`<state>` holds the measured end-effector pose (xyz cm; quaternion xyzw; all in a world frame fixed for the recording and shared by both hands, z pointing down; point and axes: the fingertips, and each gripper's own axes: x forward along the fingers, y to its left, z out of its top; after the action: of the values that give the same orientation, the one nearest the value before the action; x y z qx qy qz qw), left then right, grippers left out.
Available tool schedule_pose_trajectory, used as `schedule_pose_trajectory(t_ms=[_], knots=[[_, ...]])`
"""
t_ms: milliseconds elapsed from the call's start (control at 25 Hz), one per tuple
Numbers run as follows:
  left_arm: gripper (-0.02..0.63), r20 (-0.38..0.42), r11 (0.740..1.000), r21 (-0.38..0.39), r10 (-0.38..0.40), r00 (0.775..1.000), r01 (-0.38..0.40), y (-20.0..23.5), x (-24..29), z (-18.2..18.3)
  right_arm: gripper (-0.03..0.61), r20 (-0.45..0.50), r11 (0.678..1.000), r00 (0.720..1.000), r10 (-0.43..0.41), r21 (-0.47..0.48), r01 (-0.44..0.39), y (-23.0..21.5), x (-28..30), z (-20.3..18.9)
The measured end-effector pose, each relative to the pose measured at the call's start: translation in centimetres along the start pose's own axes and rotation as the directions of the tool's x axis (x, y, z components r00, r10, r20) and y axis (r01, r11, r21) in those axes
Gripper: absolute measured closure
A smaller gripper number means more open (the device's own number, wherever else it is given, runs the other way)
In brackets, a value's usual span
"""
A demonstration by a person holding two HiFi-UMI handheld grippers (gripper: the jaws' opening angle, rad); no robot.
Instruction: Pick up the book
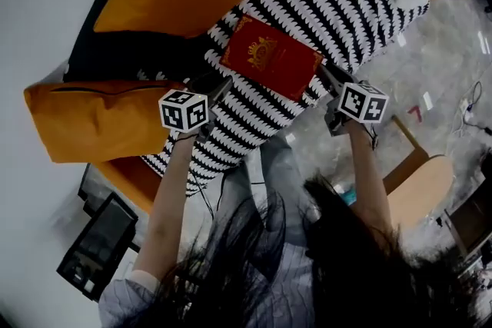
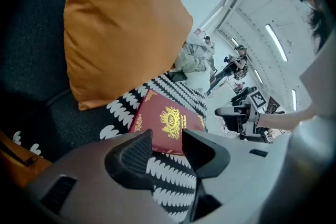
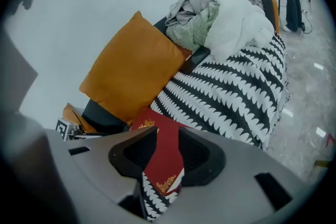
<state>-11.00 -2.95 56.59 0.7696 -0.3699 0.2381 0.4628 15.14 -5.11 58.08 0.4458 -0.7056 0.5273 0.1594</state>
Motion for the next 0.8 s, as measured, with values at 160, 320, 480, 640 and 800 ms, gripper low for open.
schedule_pose_trajectory(t_ms=[160,320,480,640,800], knots=[[0.420,-0.013,0.998,-0.066,0.017,1.000,-0.018,2.8,0.9,-1.0,0.406,-0.021,0.999,1.000,0.020,0.028,-0.019,-1.3,2.0,-1.2],[0.366,-0.062,0.993,-0.118,0.005,0.998,-0.013,4.3,2.4,-2.3,0.320,-0.062,0.997,0.998,0.027,0.074,-0.022,-3.1,3.4,-2.5],[0.331,-0.078,0.985,-0.173,-0.009,0.997,-0.005,5.9,3.5,-3.5,0.293,-0.095,0.986,0.995,0.042,0.162,-0.026,-3.7,5.2,-4.2],[0.292,-0.035,0.955,-0.293,-0.053,0.998,0.040,6.9,5.4,-4.6,0.277,-0.096,0.966,0.991,0.091,0.251,-0.065,-4.0,6.5,-5.3],[0.281,0.004,0.949,-0.304,-0.092,0.996,0.089,7.0,6.6,-4.1,0.275,-0.063,0.948,0.992,0.105,0.308,-0.081,-4.2,7.3,-5.4]])
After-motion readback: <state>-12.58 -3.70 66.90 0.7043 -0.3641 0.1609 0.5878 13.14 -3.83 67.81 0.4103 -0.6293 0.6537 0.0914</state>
